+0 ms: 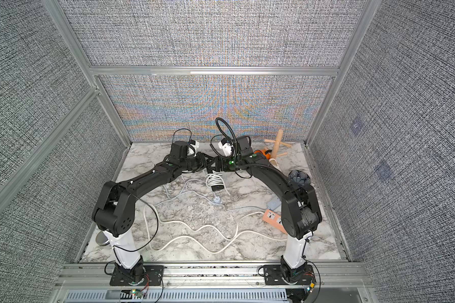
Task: Unwrap the cord wrapped around the power strip
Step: Adjust the power strip, then unwrap the power cord from the power strip.
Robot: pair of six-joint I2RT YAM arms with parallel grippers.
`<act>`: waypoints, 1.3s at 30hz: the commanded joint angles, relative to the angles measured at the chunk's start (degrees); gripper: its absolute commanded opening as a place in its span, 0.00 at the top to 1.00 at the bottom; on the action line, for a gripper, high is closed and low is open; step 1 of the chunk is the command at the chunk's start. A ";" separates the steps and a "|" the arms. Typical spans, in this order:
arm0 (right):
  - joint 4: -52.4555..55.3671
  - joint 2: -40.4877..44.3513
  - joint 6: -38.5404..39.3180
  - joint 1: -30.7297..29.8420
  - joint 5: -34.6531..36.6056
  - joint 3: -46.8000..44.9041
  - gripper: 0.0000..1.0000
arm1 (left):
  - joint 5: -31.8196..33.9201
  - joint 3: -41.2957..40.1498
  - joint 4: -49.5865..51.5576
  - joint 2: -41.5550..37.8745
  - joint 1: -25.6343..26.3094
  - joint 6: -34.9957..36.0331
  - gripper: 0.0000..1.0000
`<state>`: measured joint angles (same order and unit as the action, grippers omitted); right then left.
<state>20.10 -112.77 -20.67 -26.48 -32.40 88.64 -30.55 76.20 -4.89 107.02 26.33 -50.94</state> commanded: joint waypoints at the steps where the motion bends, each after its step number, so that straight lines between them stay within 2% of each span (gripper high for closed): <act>1: -0.80 2.33 1.61 0.61 -3.06 1.23 0.21 | -2.95 0.00 0.05 0.09 -0.04 -1.23 1.00; 5: 4.19 5.35 6.03 1.73 -1.86 1.71 0.19 | -6.69 1.59 1.37 1.85 -1.54 -1.84 1.00; 11: 3.91 15.49 17.53 2.75 1.81 -12.99 0.24 | -8.87 1.84 0.45 1.35 -4.08 -5.27 1.00; 15: -2.98 20.42 17.79 2.68 -1.93 -22.70 0.28 | -11.66 2.45 -2.36 2.60 -5.38 -9.17 1.00; 20: -12.85 19.99 15.30 2.51 -1.50 -30.92 0.34 | -12.26 3.41 -1.82 2.42 -5.63 -9.69 1.00; 24: -15.02 16.29 12.04 2.12 -0.96 -29.77 0.52 | -11.90 3.55 0.43 1.54 -5.69 -8.67 1.00; 29: -16.01 13.14 11.79 -0.13 0.10 -27.24 0.55 | -12.33 3.61 -0.13 1.78 -5.68 -9.43 1.00; 37: -17.33 12.42 11.57 -0.35 0.39 -27.62 0.76 | -11.77 2.81 -1.80 0.88 -5.76 -10.62 1.00; 39: -16.49 12.70 12.36 -0.34 0.74 -27.48 0.84 | -10.96 2.57 -1.79 0.48 -5.76 -10.79 1.00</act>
<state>6.24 -100.42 -9.23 -26.79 -32.86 60.90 -40.12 78.83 -4.60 108.64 20.53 -60.20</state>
